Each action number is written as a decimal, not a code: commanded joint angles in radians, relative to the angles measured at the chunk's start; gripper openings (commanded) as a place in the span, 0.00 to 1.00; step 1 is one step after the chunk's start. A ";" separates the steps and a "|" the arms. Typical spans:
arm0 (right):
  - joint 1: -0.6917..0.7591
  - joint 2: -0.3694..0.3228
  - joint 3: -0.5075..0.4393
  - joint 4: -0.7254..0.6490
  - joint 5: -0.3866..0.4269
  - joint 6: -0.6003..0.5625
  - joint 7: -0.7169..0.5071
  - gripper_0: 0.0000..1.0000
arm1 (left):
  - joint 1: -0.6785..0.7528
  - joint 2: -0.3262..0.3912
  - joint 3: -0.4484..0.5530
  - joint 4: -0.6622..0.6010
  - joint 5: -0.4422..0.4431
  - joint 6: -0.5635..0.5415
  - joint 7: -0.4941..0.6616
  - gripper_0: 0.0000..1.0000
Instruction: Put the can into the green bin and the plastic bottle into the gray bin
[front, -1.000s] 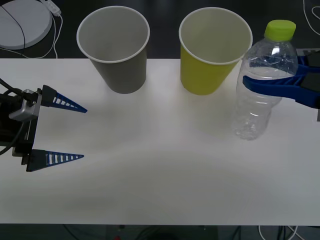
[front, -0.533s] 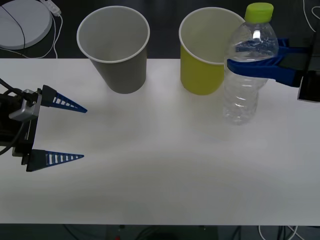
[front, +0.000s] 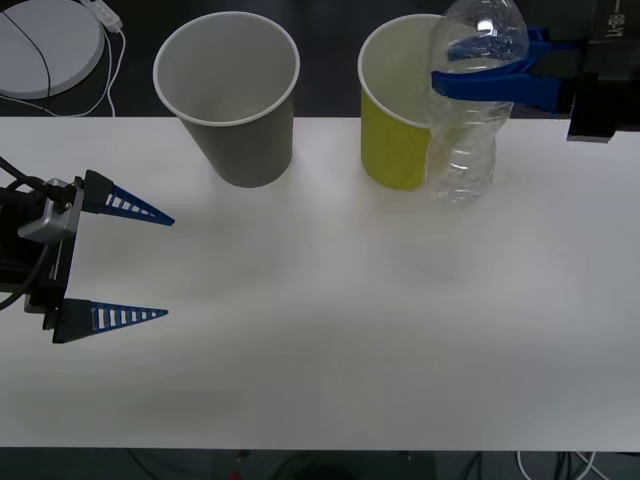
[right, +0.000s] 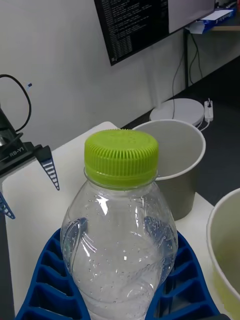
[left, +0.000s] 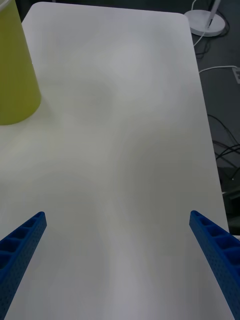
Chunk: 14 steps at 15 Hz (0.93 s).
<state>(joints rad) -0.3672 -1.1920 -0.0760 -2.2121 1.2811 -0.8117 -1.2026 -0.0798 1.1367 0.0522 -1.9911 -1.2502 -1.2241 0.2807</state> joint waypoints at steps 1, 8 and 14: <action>-0.107 0.000 0.074 0.060 -0.006 -0.003 0.000 0.00 | 0.000 0.000 0.000 0.000 0.000 0.000 0.000 1.00; -0.334 0.025 0.145 0.173 -0.008 -0.136 -0.078 0.00 | 0.000 0.000 0.000 0.000 0.000 0.000 0.000 1.00; -0.526 0.066 0.309 0.289 0.014 -0.138 -0.078 0.00 | 0.000 0.000 0.000 0.000 0.000 0.000 0.000 1.00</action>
<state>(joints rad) -0.8746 -1.1375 0.2202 -1.9391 1.2883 -0.9496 -1.2809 -0.0798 1.1367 0.0522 -1.9911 -1.2502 -1.2241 0.2807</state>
